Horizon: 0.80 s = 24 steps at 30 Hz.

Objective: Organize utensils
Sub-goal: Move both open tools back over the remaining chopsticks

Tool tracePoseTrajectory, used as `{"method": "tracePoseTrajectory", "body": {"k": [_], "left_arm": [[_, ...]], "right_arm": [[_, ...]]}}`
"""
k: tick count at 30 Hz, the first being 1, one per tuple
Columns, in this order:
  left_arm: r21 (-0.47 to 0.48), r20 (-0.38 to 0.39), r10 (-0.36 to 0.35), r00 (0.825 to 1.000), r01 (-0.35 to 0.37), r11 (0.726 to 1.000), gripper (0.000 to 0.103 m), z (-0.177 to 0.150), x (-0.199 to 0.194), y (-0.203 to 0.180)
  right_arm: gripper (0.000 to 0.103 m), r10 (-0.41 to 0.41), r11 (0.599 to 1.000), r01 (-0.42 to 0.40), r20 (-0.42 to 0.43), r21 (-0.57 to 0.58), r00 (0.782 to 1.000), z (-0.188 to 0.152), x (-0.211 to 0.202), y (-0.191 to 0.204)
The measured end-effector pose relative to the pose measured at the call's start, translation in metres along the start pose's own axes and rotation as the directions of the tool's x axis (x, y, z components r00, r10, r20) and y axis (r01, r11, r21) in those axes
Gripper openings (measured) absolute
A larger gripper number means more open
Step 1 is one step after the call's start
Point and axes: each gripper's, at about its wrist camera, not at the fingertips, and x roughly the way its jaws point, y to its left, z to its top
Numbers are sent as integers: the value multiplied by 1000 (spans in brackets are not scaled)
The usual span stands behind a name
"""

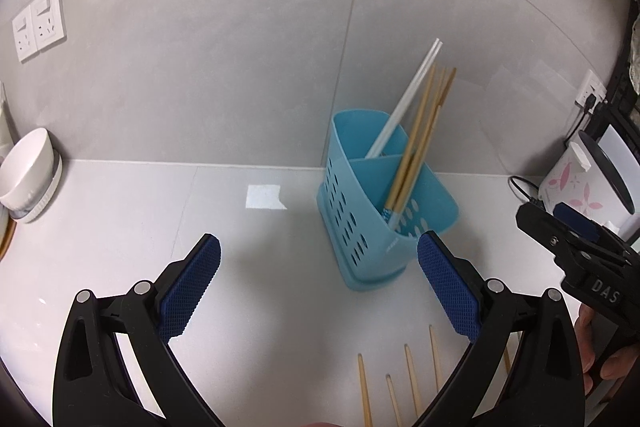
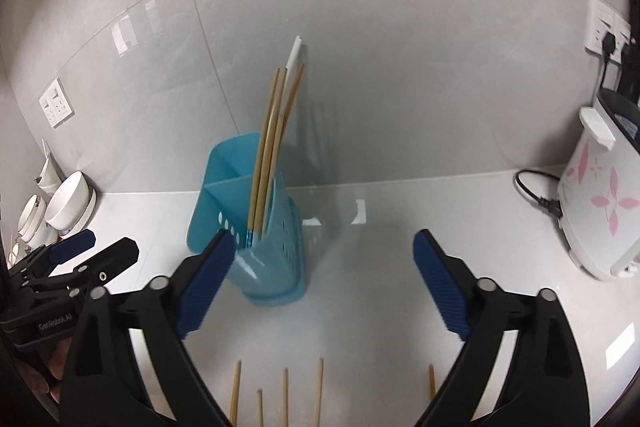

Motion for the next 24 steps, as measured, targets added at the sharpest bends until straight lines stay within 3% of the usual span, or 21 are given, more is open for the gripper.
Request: {"method": "tracePoseTrajectory", "body": {"k": [13, 16, 24], "left_arm": [[3, -107, -1, 994, 1, 1000, 97, -54, -9, -8], [-24, -155, -25, 988, 22, 999, 97, -70, -5, -5], [-28, -265, -8, 964, 0, 1000, 97, -113, 7, -7]], "right_arm": [[95, -58, 998, 57, -133, -17, 989, -59, -17, -8], [95, -66, 998, 63, -186, -21, 980, -77, -14, -7], [95, -86, 995, 67, -322, -70, 943, -123, 1, 1]]}}
